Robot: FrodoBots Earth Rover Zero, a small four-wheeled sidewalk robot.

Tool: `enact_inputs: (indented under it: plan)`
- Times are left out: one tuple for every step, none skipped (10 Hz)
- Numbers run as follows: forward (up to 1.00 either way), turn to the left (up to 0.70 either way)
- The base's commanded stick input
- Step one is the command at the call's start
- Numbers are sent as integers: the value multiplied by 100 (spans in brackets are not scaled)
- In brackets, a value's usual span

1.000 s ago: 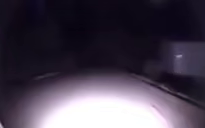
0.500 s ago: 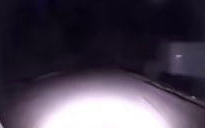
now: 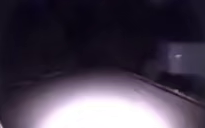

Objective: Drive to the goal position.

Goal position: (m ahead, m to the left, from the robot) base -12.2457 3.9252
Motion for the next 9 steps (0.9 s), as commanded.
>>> enact_inputs:
  plan:
    - [-100, 0]
    - [-100, 0]
    - [-100, 0]
    - [-100, 0]
    - [-100, 0]
    - [-100, 0]
    - [-100, 0]
    - [-100, 0]
    - [-100, 0]
